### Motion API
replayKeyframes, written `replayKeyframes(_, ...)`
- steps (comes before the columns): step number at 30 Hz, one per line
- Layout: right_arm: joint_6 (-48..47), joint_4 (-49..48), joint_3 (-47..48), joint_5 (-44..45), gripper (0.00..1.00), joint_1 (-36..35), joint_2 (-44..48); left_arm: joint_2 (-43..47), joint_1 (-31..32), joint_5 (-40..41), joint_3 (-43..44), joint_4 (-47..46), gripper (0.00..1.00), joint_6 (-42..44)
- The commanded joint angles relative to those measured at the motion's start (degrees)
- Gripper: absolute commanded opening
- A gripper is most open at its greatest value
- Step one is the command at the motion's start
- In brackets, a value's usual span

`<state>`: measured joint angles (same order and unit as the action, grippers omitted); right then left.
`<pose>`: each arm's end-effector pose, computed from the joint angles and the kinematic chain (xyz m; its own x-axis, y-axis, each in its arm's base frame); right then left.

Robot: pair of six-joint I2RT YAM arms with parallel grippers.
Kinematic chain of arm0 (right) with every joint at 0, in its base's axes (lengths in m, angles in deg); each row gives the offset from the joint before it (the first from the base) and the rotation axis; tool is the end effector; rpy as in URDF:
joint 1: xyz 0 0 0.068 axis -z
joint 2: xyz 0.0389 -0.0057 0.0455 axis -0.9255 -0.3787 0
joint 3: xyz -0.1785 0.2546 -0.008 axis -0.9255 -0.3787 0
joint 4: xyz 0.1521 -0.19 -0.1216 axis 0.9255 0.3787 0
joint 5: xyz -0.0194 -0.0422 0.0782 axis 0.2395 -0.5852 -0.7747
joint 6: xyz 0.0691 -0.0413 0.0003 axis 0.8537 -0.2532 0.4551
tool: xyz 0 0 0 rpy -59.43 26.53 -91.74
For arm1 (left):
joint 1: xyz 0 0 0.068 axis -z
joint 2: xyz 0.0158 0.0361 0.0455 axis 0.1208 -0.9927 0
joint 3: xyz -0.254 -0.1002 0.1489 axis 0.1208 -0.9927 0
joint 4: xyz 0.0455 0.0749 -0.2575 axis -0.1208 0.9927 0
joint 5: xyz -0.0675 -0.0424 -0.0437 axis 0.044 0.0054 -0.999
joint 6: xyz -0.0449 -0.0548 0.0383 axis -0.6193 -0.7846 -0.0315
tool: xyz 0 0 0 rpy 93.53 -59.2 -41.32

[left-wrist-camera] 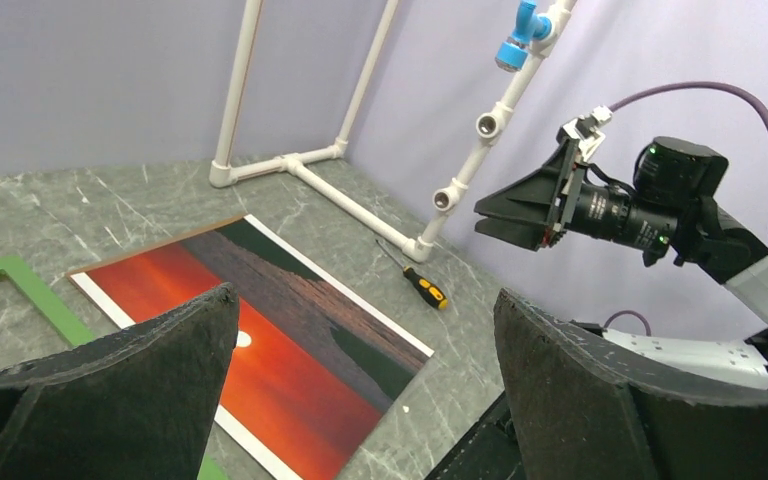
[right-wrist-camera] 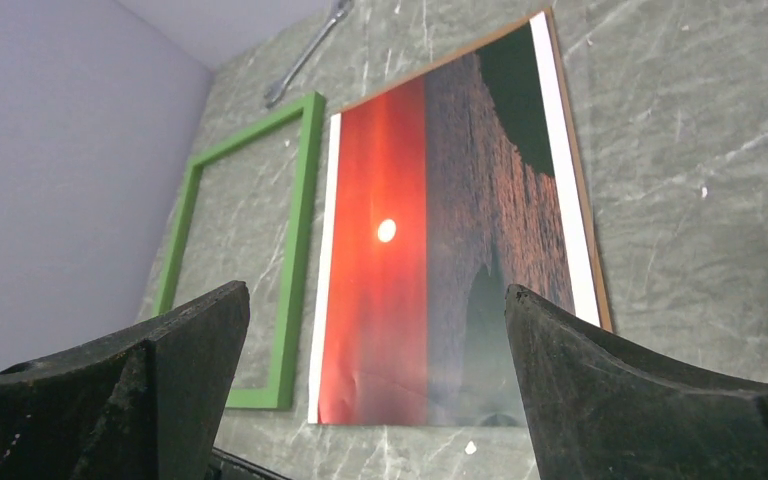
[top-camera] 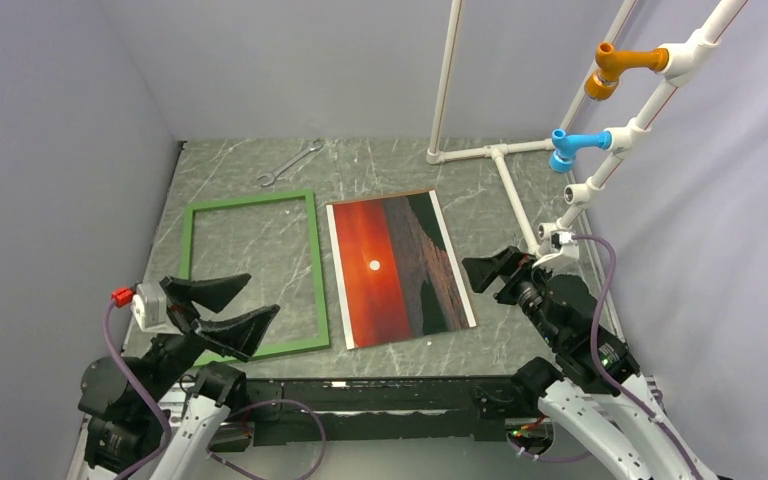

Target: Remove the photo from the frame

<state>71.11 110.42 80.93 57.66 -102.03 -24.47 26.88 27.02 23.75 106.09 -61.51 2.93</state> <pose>0.0985 0.0472 0.3232 -0.3931 0.4997 -0.7719 -0.1340 0.7994 0.5857 -0.0072 -0.0238 0.3826 -0.0784 -0.4625 -0.8831 0.6943 0.6104 -0.3813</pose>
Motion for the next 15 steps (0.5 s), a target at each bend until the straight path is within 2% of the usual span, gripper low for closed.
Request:
replayKeyframes(1,-2.6,-6.7,-2.9,0.4,1.0,-0.3,3.9,5.3,0.0,5.2,-2.9,-1.6,0.99,-2.2)
replayKeyframes(3,-2.9,-8.4,-3.7,0.0,1.0,-0.3,6.2,6.7,-0.1,5.3,-4.0,-4.1,0.99,-2.0)
replayKeyframes(8,-5.8,-8.4,-3.3,1.8,1.0,-0.3,12.6,7.4,-0.1,6.2,-3.7,-3.2,0.99,-0.4)
replayKeyframes(15,-4.3,-2.4,-2.3,13.6,1.0,-0.3,20.0,8.5,-0.1,9.9,-2.5,-1.8,0.99,0.9)
